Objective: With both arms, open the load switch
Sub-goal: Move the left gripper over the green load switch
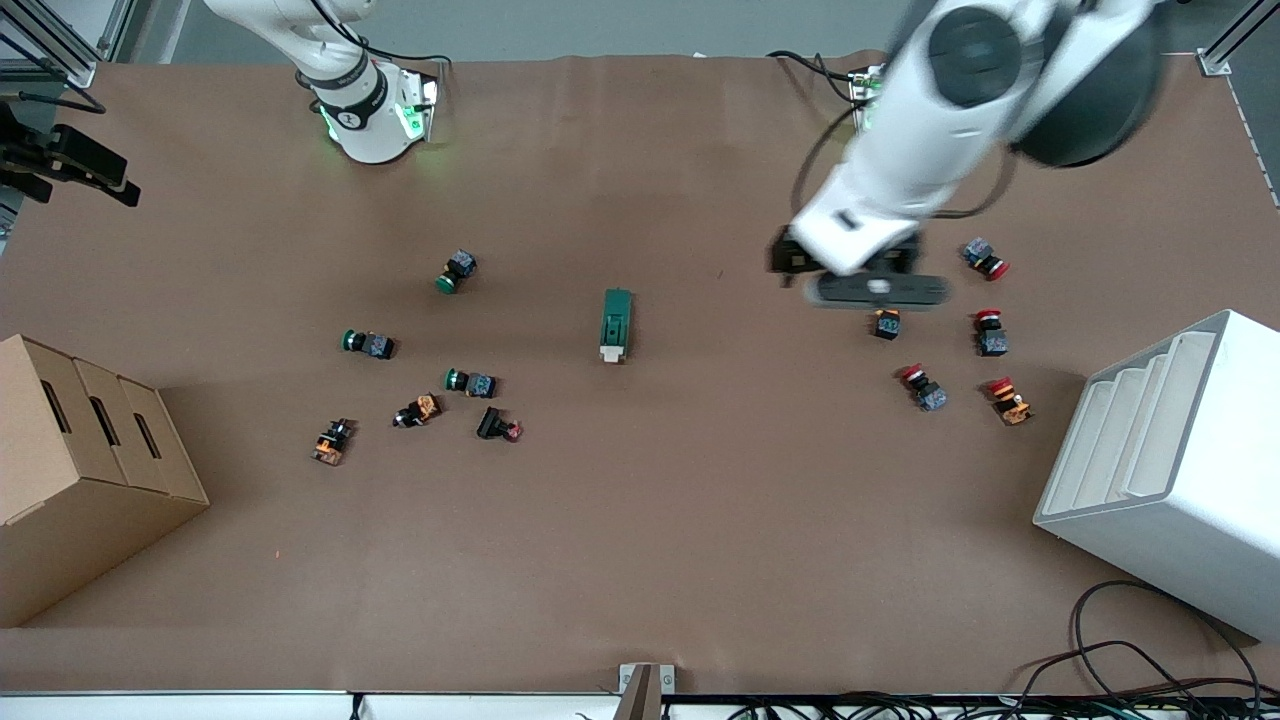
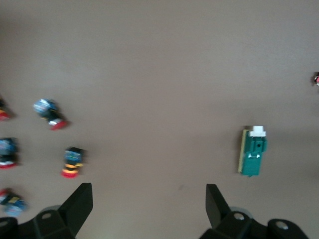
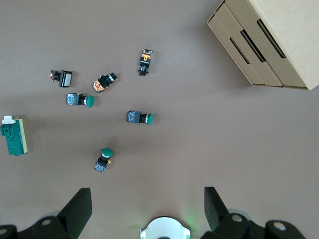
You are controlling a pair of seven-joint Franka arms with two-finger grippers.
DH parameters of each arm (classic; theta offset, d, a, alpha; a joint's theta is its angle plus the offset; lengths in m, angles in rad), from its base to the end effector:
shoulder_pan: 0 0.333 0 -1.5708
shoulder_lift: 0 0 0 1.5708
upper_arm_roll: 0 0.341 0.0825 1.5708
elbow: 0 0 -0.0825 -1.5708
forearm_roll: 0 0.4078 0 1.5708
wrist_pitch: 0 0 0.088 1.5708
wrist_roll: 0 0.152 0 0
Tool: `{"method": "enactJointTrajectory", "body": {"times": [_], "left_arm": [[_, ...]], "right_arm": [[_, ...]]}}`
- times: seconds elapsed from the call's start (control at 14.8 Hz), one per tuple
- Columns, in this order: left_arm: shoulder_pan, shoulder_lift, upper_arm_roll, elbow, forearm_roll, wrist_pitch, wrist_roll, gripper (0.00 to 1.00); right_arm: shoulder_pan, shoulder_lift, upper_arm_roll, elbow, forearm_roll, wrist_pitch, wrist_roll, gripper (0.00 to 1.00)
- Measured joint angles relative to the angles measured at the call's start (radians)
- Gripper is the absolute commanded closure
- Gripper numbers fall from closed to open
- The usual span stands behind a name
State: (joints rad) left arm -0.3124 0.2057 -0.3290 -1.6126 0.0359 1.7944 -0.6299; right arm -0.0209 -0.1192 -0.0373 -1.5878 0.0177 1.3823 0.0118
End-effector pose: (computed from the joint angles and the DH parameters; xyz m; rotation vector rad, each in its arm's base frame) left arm 0.5309 -0.3731 0.4824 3.1237 -0.0213 -0.0449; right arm 0.5124 -0.0282 0.6460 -3.1130 0.1043 0.1338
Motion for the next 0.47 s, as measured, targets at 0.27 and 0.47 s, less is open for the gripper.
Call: {"method": "enactJointTrajectory", "body": {"times": [0.27,0.47], "left_arm": [[-0.19,0.137,-0.005,-0.013,0.079,0.139,-0.326,0.0],[-0.308,0.235,-0.006,-0.016,0.201,0.241,-0.541,0.0]], "right_arm": [[0.0,0.0,0.0,0.0,0.0,0.0,0.0,0.0],[0.0,0.0,-0.001,0.001,0.0,0.0,0.0,0.0]]}}
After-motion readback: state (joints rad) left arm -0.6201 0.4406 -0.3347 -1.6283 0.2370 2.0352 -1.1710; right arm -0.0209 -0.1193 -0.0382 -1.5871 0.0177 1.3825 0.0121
